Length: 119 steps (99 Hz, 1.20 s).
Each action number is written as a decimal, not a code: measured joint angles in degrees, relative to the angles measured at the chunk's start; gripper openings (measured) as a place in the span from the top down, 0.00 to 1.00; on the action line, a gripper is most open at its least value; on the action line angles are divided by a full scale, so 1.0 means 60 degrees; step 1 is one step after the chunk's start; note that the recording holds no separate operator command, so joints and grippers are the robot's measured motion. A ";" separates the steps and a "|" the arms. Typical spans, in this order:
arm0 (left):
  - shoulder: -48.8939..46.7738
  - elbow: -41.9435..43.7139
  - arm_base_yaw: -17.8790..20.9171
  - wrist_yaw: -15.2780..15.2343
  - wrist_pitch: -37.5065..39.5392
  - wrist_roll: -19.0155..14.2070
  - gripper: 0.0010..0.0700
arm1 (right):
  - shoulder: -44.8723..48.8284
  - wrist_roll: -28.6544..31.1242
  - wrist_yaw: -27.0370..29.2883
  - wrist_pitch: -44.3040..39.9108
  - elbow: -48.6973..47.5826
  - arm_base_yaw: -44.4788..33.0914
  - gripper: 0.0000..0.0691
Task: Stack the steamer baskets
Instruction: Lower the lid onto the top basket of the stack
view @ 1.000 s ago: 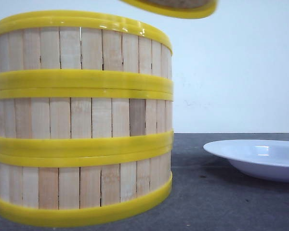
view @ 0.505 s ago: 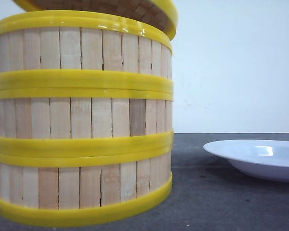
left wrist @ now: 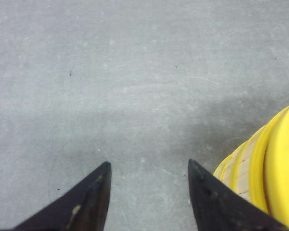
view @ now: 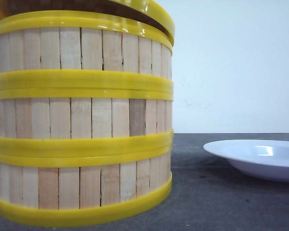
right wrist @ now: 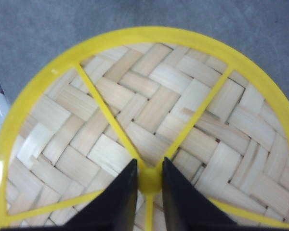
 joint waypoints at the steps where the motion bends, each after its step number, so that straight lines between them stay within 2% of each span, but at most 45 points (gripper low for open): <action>1: 0.0000 0.0000 0.0000 0.0000 -0.0004 0.0000 0.58 | 0.0011 0.0000 0.0004 -0.0015 0.0000 0.0000 0.92; 107: 0.0000 0.0000 -0.0004 0.0000 -0.0004 0.0000 0.58 | 0.0368 -0.0073 0.0182 0.0047 0.0164 0.0124 0.92; 113: 0.0000 0.0000 -0.0004 0.0000 -0.0004 0.0000 0.58 | 0.0364 -0.0073 0.0182 0.0051 0.0164 0.0124 0.89; 119: 0.0000 0.0000 -0.0004 0.0000 -0.0004 0.0000 0.58 | 0.0364 -0.0077 0.0175 0.0058 0.0164 0.0124 0.80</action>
